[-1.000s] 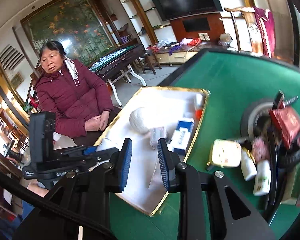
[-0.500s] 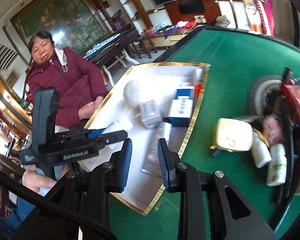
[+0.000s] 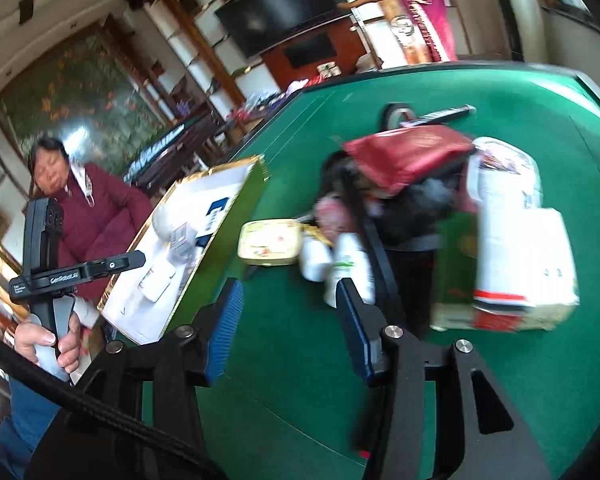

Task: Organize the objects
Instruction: 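Grasp the black red-tipped marker with the right gripper while the left moves to the pile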

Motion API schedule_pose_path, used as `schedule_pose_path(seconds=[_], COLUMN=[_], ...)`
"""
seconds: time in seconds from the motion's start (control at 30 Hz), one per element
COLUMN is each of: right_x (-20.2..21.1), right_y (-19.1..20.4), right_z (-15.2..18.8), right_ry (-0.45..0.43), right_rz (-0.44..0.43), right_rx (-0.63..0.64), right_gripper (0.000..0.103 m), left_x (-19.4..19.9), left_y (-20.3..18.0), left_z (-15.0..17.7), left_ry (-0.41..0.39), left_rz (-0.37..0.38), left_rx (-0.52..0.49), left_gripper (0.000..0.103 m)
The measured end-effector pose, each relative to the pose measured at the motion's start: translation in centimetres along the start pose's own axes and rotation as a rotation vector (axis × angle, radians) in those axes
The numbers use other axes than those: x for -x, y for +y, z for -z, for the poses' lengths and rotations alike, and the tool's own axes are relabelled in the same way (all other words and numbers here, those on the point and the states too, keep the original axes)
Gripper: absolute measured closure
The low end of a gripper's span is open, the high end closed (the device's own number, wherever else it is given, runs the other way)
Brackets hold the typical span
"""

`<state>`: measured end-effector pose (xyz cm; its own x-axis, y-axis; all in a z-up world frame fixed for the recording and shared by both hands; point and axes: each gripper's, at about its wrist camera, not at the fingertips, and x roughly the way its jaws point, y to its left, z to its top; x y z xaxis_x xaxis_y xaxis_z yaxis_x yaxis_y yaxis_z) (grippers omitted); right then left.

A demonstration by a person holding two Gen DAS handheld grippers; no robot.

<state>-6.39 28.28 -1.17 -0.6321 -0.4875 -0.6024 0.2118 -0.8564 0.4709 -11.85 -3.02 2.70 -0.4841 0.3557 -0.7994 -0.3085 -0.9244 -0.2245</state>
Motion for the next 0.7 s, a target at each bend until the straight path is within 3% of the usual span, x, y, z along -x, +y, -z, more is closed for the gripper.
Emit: schedule_pose_path(seconds=[0.17,0.27,0.43,0.7], right_x=[1.9,2.7,2.8,2.3], right_y=[-3.4,-4.1,-5.2,-4.9], right_z=[0.0,-0.1,0.1,0.3], right_ry=[-0.037,-0.062,-0.055,-0.031], right_rz=[-0.069,-0.079,-0.102,-0.131], right_rx=[-0.154,-0.189,-0.248,-0.245], right_gripper=[0.055,0.052,0.049,0.049], left_x=[-3.3,-6.4,-10.3,-12.5], left_y=[-9.7,-12.4,-13.6,-15.1], left_z=[-2.8,-4.0,-5.2,-3.1], left_ry=[0.022,0.060,0.136,0.239], left_rz=[-0.097,-0.165,-0.261,-0.274], left_rx=[-0.377,-0.529,-0.661,-0.878], left_gripper=[0.039,0.039,0.039,0.039])
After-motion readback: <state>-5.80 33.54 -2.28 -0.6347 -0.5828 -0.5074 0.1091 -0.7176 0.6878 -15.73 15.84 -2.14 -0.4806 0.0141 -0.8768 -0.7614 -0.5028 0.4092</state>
